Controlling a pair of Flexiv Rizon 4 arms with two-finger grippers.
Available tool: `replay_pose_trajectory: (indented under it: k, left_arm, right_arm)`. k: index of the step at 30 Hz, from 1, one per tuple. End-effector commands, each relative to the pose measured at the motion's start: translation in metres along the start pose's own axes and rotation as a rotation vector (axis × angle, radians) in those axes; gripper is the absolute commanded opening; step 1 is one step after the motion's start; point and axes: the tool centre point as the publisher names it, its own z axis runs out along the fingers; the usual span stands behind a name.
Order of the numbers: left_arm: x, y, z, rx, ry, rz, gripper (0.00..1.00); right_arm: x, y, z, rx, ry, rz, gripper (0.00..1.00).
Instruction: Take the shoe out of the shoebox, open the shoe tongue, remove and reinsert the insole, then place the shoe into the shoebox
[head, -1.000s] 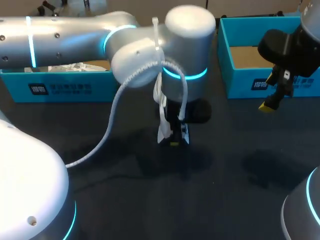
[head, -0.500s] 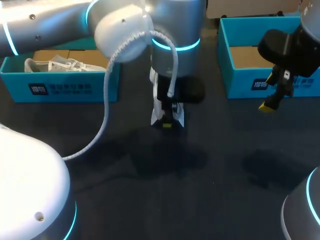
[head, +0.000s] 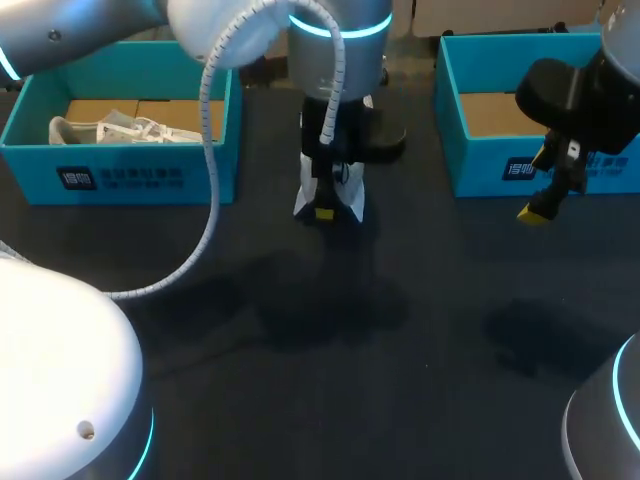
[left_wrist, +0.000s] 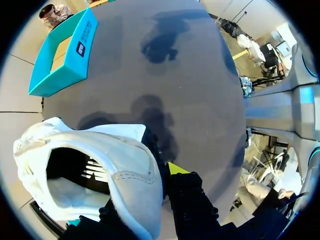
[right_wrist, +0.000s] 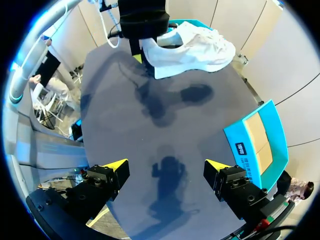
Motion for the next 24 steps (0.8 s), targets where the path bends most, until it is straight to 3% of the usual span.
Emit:
replay_pose_trajectory:
  k: [1,14,19,24]
  left_arm:
    - [0.002,0.006,-0.002,0.011,-0.006,0.002,0.00]
    - [-0.004,0.006,-0.007,0.000,-0.054,0.015,0.00]
    - [-0.018,0.015,-0.005,-0.012,-0.068,-0.015,0.00]
    - [-0.040,0.037,-0.012,0.003,-0.060,-0.018,0.00]
  right_arm:
    - [-0.001,0.002,0.001,0.004,0.002,0.001,1.00]
    - [-0.001,0.002,0.001,0.004,0.002,0.001,1.00]
    - [-0.001,0.002,0.001,0.004,0.002,0.001,1.00]
    - [-0.001,0.002,0.001,0.004,0.002,0.001,1.00]
